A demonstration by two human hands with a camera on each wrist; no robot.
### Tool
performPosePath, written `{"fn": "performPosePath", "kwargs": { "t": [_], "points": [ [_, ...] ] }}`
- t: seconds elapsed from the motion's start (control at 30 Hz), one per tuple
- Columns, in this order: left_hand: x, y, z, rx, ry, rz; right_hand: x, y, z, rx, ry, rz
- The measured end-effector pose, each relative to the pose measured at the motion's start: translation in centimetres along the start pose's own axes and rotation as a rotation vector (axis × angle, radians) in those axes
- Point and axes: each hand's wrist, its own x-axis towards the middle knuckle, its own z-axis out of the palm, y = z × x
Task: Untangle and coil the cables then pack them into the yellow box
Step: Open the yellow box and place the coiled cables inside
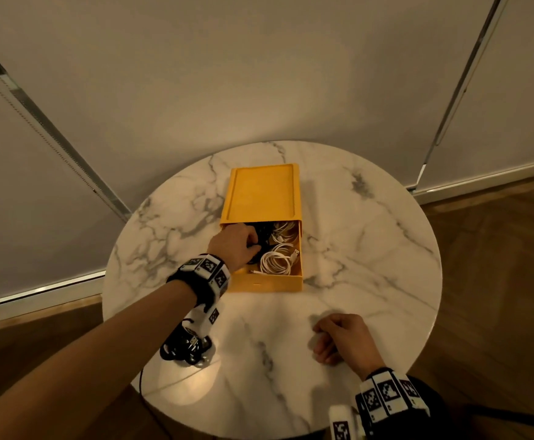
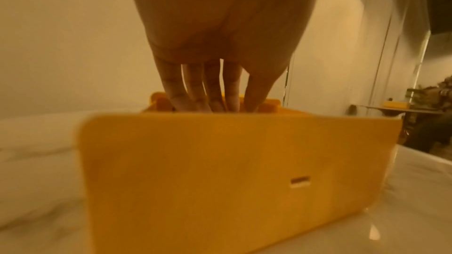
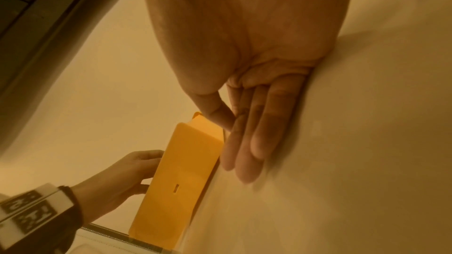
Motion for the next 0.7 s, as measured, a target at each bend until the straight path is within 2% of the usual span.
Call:
{"fn": "performPosePath", "kwargs": {
  "t": [0.17,0.3,0.37,0.47,0.53,0.57,0.7],
  "points": [
    [-3.2,-1.7,-3.3,-0.150,0.115,-0.035,-0.2,0.0,0.0,-0.004,0.010,-0.005],
    [-7.6,-6.3,-4.6,-0.245,0.138,-0.184,-0.2,0.1,-0.1,-0.005,0.004,-0.011],
    [-10.2,-8.8,-4.3,-0.248,0.051,-0.252,-0.1,0.1,-0.2,-0.011,0.005,-0.012],
    [-14.0,-11.0,-3.1,-0.254,-0.247,-0.324,-0.2,0.0,-0.1,-0.026,0.006,-0.007],
    [-16.1,-11.4,-1.7,-0.324,-0.365,-0.366,-0.3,-0.1,-0.2,-0.042,0.007,0.009],
    [-17.2,-11.4,-0.9,-0.370,-0.364,-0.388,-0.4,-0.2,-0.1,-0.046,0.005,0.020],
    [-19.4,-10.2,1.9,-0.431,-0.168,-0.412,-0.3,-0.5,-0.1,-0.046,0.017,0.019]
  ]
}}
